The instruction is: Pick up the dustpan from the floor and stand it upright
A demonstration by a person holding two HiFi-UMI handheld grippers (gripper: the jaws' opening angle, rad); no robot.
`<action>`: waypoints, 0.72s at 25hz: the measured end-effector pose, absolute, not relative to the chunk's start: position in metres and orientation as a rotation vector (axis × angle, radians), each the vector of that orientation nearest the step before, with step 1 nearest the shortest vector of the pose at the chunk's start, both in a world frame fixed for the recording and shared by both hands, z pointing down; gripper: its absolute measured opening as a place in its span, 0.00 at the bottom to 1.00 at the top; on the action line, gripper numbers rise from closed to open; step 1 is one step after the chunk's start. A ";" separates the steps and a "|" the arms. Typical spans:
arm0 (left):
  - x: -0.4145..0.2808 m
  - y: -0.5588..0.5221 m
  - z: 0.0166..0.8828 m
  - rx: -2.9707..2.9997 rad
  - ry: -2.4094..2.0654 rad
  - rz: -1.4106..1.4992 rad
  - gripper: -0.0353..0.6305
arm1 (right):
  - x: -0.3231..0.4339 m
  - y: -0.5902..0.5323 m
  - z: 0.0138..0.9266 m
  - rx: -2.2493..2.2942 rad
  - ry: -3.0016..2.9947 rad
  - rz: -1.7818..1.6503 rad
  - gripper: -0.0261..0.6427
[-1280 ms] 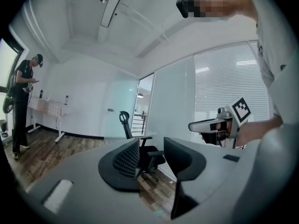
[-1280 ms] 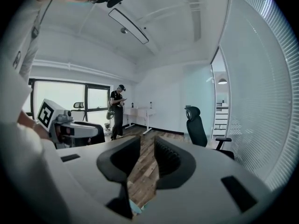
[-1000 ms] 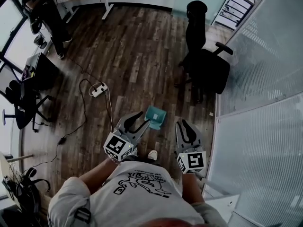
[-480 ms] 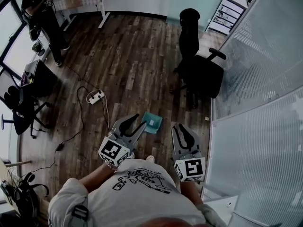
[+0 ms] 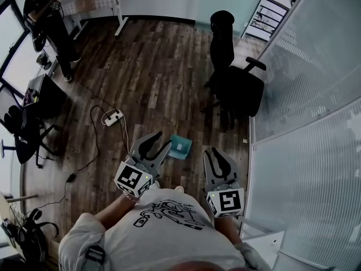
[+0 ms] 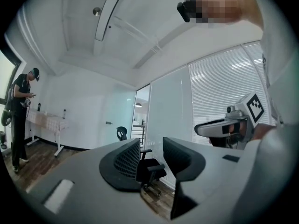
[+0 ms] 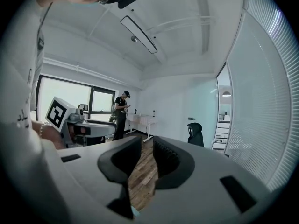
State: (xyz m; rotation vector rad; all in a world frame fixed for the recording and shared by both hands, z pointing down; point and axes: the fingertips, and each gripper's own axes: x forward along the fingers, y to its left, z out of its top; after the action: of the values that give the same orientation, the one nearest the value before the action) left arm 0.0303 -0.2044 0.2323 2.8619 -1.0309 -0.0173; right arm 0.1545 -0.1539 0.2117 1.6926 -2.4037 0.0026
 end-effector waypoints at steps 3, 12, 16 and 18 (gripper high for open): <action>0.030 -0.209 0.226 2.874 -1.047 -0.029 0.27 | 0.156 -0.156 0.210 1.700 -2.410 0.001 0.15; 0.028 -0.201 0.230 2.859 -1.026 -0.019 0.27 | 0.149 -0.156 0.208 1.678 -2.425 -0.008 0.15; 0.027 -0.201 0.229 2.859 -1.025 -0.020 0.27 | 0.148 -0.157 0.207 1.671 -2.426 -0.015 0.15; 0.026 -0.200 0.230 2.858 -1.024 -0.021 0.27 | 0.148 -0.156 0.208 1.668 -2.424 -0.014 0.15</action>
State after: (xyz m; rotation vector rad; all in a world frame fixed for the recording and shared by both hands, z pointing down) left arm 0.0263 -0.2003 0.2296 2.8579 -1.0239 -0.0208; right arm 0.1477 -0.1561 0.2079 1.6684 -2.4240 -0.0140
